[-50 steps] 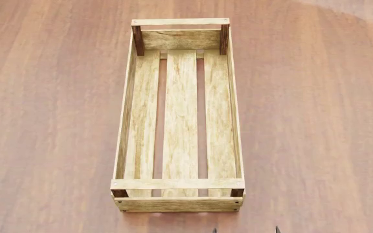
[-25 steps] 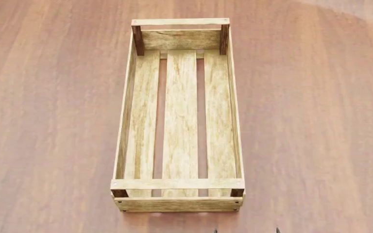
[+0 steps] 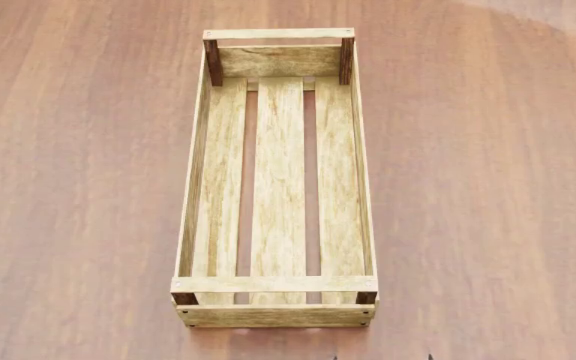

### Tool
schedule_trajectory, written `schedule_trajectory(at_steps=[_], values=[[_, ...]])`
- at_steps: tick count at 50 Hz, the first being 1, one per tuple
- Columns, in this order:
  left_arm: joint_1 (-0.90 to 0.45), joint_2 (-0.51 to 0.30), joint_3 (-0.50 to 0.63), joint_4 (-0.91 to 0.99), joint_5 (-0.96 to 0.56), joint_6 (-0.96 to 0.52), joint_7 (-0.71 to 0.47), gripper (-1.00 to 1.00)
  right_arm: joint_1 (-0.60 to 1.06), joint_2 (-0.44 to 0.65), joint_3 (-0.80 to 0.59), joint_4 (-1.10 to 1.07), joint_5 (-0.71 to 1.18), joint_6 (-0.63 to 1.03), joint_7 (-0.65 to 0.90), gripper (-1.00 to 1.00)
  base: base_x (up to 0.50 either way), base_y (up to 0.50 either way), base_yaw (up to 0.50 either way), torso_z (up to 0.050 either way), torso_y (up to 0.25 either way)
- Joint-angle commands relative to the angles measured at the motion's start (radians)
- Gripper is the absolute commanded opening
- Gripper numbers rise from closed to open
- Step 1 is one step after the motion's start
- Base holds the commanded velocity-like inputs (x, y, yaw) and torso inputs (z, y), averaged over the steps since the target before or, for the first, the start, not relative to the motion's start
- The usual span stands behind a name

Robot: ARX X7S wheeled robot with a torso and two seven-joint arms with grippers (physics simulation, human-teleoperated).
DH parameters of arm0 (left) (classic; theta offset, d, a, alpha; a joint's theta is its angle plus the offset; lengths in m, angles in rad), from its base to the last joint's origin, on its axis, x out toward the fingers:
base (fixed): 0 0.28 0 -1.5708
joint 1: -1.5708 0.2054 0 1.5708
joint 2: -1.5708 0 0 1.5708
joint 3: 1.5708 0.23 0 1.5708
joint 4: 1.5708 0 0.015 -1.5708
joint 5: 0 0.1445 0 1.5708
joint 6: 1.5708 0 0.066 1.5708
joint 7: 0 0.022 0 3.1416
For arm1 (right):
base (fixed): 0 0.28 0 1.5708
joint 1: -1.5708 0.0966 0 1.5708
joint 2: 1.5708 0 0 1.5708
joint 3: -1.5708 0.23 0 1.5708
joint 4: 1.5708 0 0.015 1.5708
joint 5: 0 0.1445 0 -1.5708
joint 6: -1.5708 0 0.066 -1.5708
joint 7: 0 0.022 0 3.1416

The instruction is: Stack the right bowl on the left bowl and place them in the tray.

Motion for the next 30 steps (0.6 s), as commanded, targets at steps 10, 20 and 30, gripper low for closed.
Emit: schedule_trajectory(at_steps=[10, 20, 30], values=[[-0.015, 0.025, -0.003, -0.032, 0.023, 0.011, 0.037, 1.0, 0.003, -0.015, 0.017, -0.001, -0.016, 0.001, -0.021, 1.0, 0.0, 0.0, 0.0, 0.0, 0.0], [-0.03, 0.026, 0.017, -0.062, 0.038, 0.021, 0.049, 1.0, 0.01, -0.016, 0.013, 0.005, -0.015, 0.003, -0.022, 1.0, 0.0, 0.0, 0.0, 0.0, 0.0], [-0.046, 0.03, 0.038, -0.087, 0.052, 0.03, 0.057, 1.0, 0.011, -0.018, 0.012, 0.019, -0.013, -0.004, -0.019, 1.0, 0.0, 0.0, 0.0, 0.0, 0.0]])
